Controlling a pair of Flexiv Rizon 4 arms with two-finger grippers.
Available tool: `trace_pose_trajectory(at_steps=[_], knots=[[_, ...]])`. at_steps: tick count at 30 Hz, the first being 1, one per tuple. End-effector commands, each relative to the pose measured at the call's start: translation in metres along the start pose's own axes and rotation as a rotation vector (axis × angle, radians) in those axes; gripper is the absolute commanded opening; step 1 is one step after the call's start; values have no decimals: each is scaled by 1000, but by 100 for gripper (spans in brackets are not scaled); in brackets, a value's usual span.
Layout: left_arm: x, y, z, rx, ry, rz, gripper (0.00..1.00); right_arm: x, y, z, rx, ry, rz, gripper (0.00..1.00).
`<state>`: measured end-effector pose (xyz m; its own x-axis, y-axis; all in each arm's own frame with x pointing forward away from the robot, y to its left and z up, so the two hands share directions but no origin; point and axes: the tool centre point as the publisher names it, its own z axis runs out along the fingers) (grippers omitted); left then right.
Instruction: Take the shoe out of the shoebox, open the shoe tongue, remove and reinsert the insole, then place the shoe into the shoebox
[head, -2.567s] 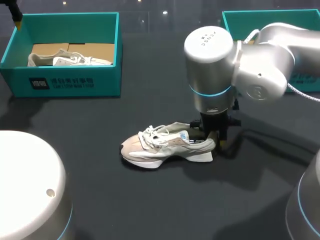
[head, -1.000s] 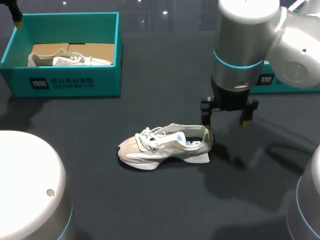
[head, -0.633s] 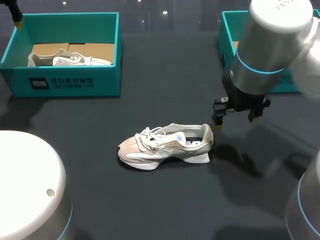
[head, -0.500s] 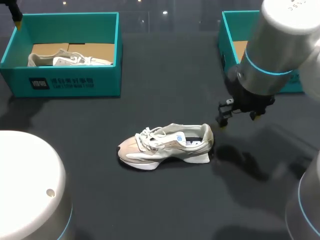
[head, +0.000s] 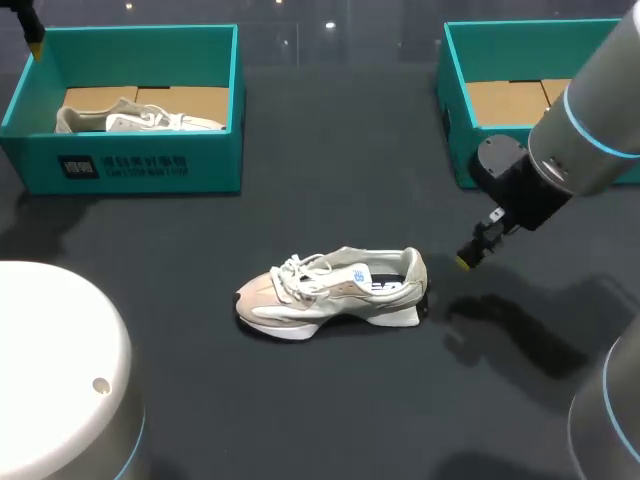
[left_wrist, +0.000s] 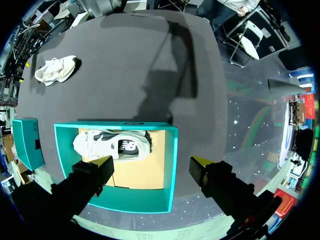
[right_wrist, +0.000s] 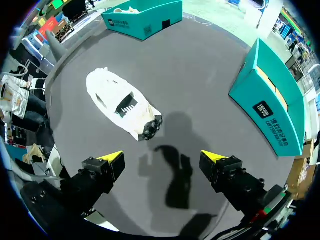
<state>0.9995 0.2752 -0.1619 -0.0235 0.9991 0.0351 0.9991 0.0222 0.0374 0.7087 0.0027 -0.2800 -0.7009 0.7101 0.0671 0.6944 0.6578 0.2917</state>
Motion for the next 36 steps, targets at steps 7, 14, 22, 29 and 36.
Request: trace_pose_trajectory(at_steps=[7,14,22,29,36], knots=[[0,-1,0,-1,2,0,100,-11,-15,9,-305,177,-403,100],[0,-1,0,-1,2,0,100,-11,-15,9,-305,177,-403,100],[0,-1,0,-1,2,0,100,-21,-39,33,-366,247,-461,100],[0,-1,0,-1,2,0,100,-25,-58,61,-450,325,-549,100],[0,-1,0,-1,2,0,100,-25,-60,72,-468,357,-587,100]])
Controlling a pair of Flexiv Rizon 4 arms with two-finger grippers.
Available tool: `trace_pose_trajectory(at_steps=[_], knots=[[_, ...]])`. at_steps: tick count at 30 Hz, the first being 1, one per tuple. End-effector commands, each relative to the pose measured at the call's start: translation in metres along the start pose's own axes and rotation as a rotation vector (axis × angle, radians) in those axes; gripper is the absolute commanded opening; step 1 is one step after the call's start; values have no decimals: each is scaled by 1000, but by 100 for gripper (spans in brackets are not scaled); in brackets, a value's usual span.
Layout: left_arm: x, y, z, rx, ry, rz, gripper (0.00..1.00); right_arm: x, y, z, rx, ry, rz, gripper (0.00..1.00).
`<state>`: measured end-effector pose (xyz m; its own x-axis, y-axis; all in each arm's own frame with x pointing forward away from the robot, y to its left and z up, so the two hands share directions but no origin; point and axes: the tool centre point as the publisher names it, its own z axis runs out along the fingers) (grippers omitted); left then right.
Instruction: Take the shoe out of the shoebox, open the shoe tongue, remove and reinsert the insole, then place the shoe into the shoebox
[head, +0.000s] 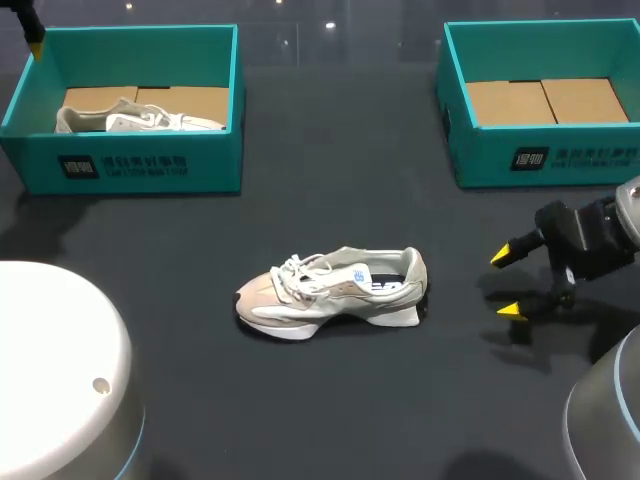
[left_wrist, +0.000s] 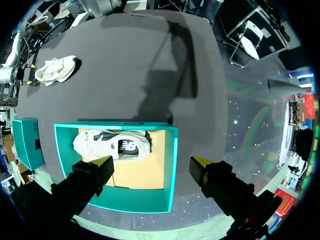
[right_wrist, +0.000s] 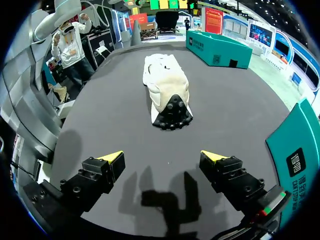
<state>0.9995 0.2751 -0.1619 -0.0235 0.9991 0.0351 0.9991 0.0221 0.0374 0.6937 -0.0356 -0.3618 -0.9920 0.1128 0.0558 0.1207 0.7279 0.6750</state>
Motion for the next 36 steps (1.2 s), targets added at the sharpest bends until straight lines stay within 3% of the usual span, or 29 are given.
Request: trace_pose_trajectory(at_steps=[1,8,14,19,26,36], knots=[[0,-1,0,-1,2,0,100,-3,-4,4,-84,2,-2,100],[0,-1,0,-1,2,0,100,-3,-4,4,-84,2,-2,100],[0,-1,0,-1,2,0,100,-13,10,33,-110,52,-58,100],[0,-1,0,-1,2,0,100,-21,2,39,-181,30,-68,100],[0,-1,0,-1,2,0,100,-25,-20,27,-285,-21,-33,100],[0,-1,0,-1,2,0,100,-28,-23,34,-312,1,-15,100]])
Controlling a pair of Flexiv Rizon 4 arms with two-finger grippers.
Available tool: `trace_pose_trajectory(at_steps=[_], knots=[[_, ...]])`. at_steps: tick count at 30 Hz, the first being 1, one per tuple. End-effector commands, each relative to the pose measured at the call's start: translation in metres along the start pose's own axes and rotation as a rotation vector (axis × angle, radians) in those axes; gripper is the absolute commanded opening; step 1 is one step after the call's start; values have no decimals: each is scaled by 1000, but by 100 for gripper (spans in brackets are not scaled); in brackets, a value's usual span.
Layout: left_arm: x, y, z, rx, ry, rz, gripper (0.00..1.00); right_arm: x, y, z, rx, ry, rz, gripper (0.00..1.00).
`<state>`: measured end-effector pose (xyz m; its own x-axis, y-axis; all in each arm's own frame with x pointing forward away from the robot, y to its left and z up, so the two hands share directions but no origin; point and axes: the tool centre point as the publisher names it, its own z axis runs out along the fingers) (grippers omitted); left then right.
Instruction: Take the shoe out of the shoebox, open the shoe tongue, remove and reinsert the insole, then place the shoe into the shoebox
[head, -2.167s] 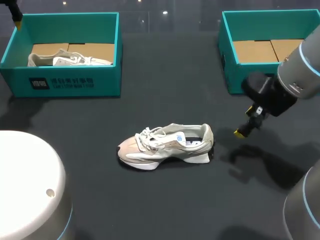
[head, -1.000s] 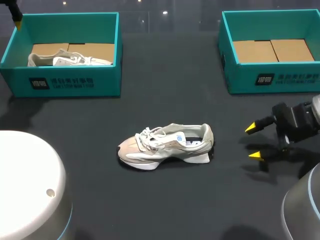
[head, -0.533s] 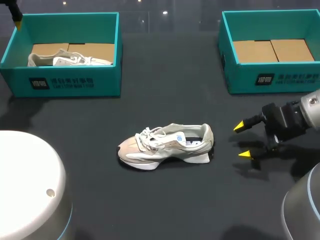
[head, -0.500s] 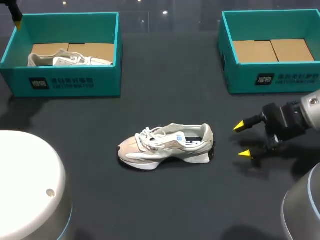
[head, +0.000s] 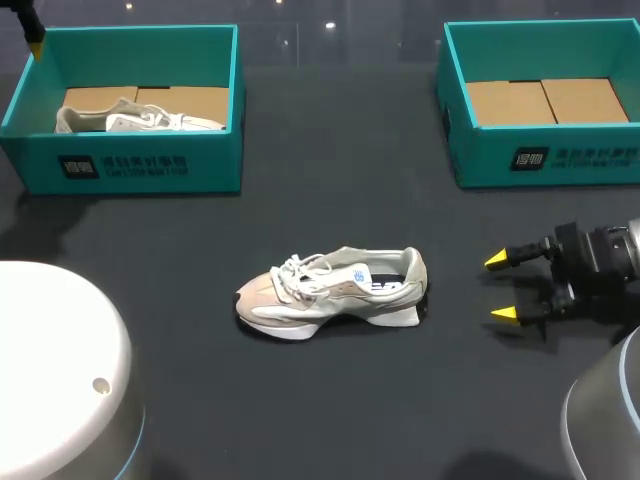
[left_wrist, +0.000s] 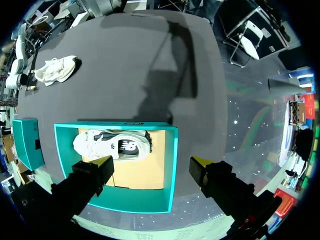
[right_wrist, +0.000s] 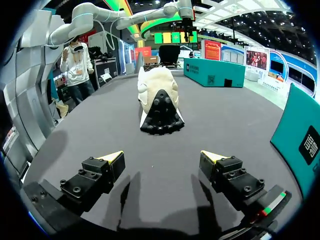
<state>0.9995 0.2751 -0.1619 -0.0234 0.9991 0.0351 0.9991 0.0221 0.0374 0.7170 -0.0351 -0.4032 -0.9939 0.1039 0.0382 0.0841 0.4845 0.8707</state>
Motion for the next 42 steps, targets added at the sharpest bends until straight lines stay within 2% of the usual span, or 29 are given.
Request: trace_pose_trajectory(at_steps=[1,9,14,28,34,42], knots=[[0,-1,0,-1,2,0,100,-2,1,3,-1,6,10,100],[0,-1,0,-1,2,0,100,-1,3,9,-33,14,46,100],[0,-1,0,-1,2,0,100,0,9,19,-87,39,53,100],[0,-1,0,-1,2,0,100,0,9,19,-87,39,53,100],[0,-1,0,-1,2,0,100,6,16,31,-121,-38,-3,100],[0,-1,0,-1,2,0,100,-1,20,47,-156,-34,18,100]])
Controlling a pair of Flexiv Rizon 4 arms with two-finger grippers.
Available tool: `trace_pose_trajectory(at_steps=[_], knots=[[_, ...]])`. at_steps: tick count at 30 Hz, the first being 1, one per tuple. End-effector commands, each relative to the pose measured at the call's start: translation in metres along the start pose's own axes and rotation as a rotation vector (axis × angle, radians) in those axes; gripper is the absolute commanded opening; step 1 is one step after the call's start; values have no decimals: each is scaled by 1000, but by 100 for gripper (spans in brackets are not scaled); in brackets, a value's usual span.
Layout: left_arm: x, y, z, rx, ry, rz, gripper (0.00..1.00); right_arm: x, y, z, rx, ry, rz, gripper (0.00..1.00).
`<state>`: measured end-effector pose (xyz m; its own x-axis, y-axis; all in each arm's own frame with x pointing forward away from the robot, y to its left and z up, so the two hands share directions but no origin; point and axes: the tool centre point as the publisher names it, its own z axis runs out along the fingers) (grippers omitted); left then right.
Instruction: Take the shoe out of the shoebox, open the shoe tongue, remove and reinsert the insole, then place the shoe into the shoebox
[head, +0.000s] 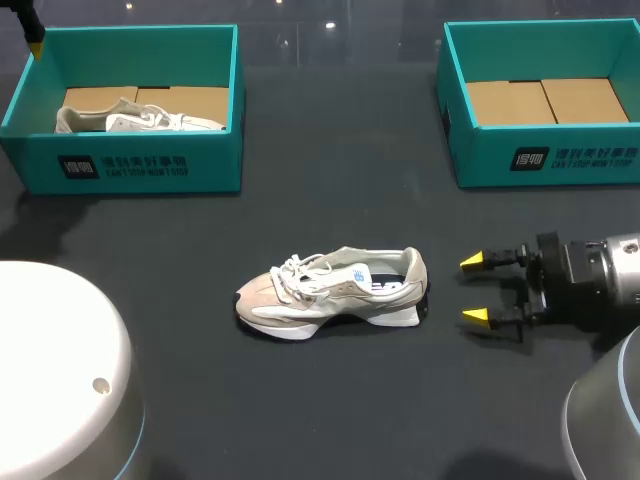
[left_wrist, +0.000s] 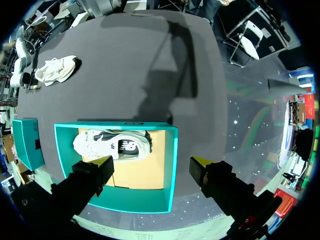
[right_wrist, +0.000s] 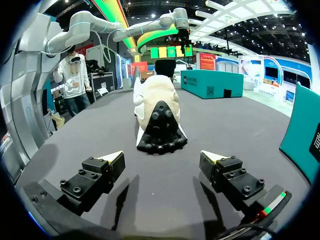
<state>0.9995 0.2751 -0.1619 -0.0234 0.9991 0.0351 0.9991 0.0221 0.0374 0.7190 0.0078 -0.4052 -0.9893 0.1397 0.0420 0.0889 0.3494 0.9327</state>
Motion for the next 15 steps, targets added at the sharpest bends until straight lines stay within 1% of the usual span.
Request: trace_pose_trajectory(at_steps=[1,7,15], knots=[[0,-1,0,-1,2,0,100,-4,0,10,-13,-2,-1,100],[0,-1,0,-1,2,0,100,-11,2,25,-28,-5,3,100],[0,-1,0,-1,2,0,100,-15,4,42,-48,26,3,100]])
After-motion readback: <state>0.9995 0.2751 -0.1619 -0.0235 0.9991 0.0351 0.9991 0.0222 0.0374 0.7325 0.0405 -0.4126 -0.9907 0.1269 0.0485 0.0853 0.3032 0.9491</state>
